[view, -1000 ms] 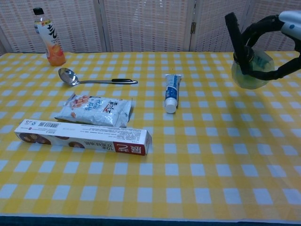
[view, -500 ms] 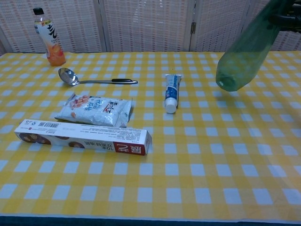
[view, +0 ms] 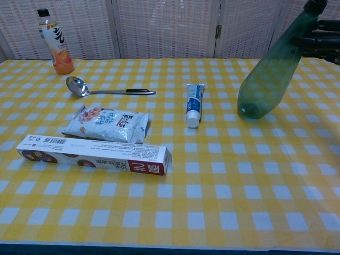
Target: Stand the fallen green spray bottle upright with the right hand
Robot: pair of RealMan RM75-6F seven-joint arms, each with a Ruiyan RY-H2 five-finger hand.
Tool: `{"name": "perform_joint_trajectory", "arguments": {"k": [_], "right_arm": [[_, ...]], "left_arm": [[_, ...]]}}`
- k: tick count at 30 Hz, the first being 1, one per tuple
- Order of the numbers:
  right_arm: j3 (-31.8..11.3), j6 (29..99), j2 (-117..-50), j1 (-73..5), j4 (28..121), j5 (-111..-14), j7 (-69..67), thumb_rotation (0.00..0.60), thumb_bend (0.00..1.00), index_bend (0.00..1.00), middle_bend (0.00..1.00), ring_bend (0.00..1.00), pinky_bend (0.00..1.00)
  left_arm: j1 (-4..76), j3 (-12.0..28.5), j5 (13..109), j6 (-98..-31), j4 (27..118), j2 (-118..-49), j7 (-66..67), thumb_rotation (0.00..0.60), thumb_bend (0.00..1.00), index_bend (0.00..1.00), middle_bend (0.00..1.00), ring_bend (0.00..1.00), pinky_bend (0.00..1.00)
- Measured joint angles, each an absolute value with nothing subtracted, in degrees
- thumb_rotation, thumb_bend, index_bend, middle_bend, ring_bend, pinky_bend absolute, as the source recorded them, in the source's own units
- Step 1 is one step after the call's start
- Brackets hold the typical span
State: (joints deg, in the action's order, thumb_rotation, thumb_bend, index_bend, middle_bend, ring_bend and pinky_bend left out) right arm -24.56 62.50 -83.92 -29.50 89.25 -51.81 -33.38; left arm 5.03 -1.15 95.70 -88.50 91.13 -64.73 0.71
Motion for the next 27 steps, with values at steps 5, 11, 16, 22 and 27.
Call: {"name": "perform_joint_trajectory", "arguments": {"k": [5, 11, 16, 22, 27], "right_arm": [[-24.91, 60.16, -83.90, -30.04, 88.43, -49.66, -29.97, 0.600, 0.34, 0.64, 0.50, 0.37, 0.10], [-24.95, 58.46, -83.85, -29.94, 87.50, -50.64, -29.64, 0.600, 0.34, 0.36, 0.31, 0.27, 0.03], [-25.10, 57.35, -83.09, -29.82, 87.59, -52.16, -29.43, 0.600, 0.34, 0.19, 0.22, 0.22, 0.00], [-25.24, 56.58, -82.05, -29.83, 87.98, -53.15, -28.77, 0.600, 0.34, 0.12, 0.16, 0.19, 0.00], [-25.19, 56.38, -81.02, -29.53, 88.98, -54.18, -28.25, 0.600, 0.34, 0.10, 0.15, 0.18, 0.00]], "left_arm": [[5.13, -1.11, 95.48, -88.38, 90.95, -64.66, 0.42, 0.456, 0.50, 0.00, 0.08, 0.11, 0.04], [5.18, -1.09, 95.28, -88.28, 90.90, -64.71, 0.44, 0.459, 0.50, 0.00, 0.09, 0.11, 0.04], [5.35, -1.19, 95.24, -87.89, 90.90, -64.84, 0.71, 0.462, 0.50, 0.00, 0.09, 0.11, 0.04], [5.36, -1.26, 95.14, -87.77, 90.98, -64.89, 0.77, 0.464, 0.50, 0.00, 0.09, 0.12, 0.04], [5.46, -1.36, 95.10, -87.53, 91.17, -64.90, 1.01, 0.467, 0.50, 0.00, 0.09, 0.12, 0.04]]}}
